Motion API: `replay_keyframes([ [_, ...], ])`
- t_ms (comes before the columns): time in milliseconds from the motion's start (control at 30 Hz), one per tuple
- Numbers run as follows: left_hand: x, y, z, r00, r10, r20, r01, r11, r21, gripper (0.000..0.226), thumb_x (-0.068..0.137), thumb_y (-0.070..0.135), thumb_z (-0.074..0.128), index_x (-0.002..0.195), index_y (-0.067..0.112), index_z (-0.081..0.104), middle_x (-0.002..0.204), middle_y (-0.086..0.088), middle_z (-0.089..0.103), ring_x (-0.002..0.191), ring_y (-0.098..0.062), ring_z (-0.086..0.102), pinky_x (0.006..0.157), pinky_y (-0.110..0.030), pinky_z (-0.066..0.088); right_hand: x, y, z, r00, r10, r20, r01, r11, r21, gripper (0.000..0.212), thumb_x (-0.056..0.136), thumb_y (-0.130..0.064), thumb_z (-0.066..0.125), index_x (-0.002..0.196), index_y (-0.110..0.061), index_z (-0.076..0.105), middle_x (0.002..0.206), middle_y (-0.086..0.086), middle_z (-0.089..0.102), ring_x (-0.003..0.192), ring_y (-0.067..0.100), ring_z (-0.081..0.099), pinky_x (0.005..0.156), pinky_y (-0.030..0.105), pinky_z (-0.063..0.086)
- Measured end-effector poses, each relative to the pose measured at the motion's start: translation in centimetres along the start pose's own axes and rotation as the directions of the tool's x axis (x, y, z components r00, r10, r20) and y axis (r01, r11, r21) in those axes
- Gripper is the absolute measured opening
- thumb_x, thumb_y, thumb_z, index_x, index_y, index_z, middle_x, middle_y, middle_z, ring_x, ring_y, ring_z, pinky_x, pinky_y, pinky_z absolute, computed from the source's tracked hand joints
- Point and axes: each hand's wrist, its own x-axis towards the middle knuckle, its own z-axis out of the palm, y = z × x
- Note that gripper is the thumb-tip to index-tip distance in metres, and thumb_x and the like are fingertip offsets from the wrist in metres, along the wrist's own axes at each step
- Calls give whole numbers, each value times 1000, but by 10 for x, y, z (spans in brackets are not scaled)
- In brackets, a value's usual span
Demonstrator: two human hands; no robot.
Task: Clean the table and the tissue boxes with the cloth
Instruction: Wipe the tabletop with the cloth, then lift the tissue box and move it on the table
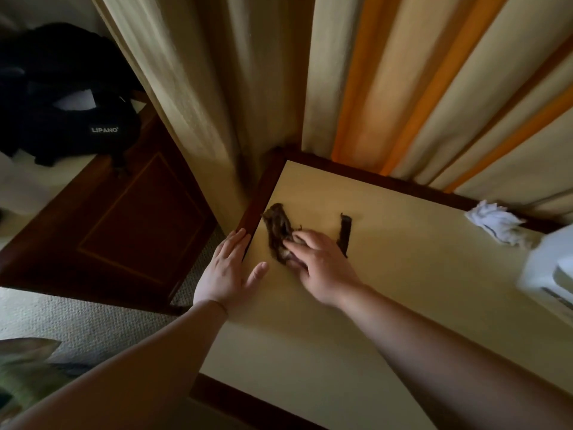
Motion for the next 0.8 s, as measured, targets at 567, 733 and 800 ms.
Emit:
replay_keyframes([
  [567,-3,9,1,996,31,87,-46,982,185,110,82,89,23,164,16,18,172,-2,11,159,-20,-1,129,-44,-1,-145,15,-33,984,94,150,-99,995,28,60,103,-59,43,156,-32,47,166,-8,33,156,12,20,124,40,26],
  [733,-2,40,11,995,49,83,-64,979,192,107,83,93,14,163,22,17,173,-4,7,159,-24,-5,128,-51,-5,-137,17,-58,966,246,80,-254,959,124,79,95,-80,31,161,-37,36,165,-10,36,153,8,23,125,37,26],
  [800,0,65,17,991,99,92,-112,982,153,103,86,90,18,163,22,18,173,-5,9,159,-22,-5,128,-50,-3,-139,26,-68,949,315,-11,-311,943,115,76,96,-75,34,160,-33,40,162,-9,41,152,8,27,124,37,29],
])
